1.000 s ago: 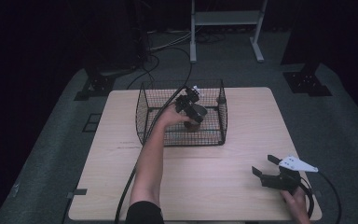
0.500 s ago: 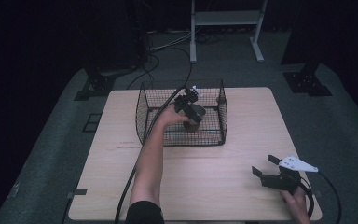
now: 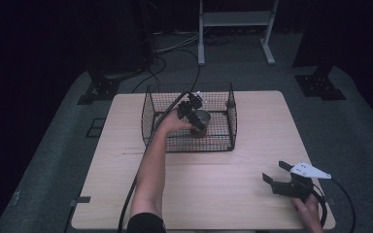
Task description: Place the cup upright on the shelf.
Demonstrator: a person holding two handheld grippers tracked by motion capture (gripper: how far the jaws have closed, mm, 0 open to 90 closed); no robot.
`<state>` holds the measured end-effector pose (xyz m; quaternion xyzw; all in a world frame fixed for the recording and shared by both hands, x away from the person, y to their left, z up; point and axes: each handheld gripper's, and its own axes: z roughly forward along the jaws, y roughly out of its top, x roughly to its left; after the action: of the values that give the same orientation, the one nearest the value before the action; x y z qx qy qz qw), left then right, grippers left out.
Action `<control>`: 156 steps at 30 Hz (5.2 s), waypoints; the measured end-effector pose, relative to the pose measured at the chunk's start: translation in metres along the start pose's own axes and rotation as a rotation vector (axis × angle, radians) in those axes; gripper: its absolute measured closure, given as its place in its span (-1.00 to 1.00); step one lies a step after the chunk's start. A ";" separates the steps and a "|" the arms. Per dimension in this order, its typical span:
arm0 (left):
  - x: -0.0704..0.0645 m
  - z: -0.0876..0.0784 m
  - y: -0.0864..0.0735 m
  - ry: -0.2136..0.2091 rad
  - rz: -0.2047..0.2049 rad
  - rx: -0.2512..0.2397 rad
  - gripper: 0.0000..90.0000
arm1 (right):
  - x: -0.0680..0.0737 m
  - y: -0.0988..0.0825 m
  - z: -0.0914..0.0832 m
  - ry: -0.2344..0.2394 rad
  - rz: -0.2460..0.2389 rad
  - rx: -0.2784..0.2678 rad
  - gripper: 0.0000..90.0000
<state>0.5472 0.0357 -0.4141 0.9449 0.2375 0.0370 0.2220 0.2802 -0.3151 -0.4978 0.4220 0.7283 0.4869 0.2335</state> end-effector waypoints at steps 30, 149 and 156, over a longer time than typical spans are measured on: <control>-0.008 -0.016 -0.002 0.025 0.028 -0.035 -0.77 | -0.001 0.000 0.000 -0.004 0.007 -0.005 -0.70; -0.132 -0.125 -0.184 0.008 0.006 -0.516 -0.81 | 0.004 0.001 0.003 -0.075 -0.009 0.026 -0.70; -0.139 -0.121 -0.203 0.011 -0.018 -0.540 -0.81 | 0.004 0.001 0.003 -0.077 -0.010 0.025 -0.70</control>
<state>0.3151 0.1798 -0.3896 0.8490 0.2288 0.1023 0.4652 0.2805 -0.3105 -0.4978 0.4396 0.7268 0.4601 0.2584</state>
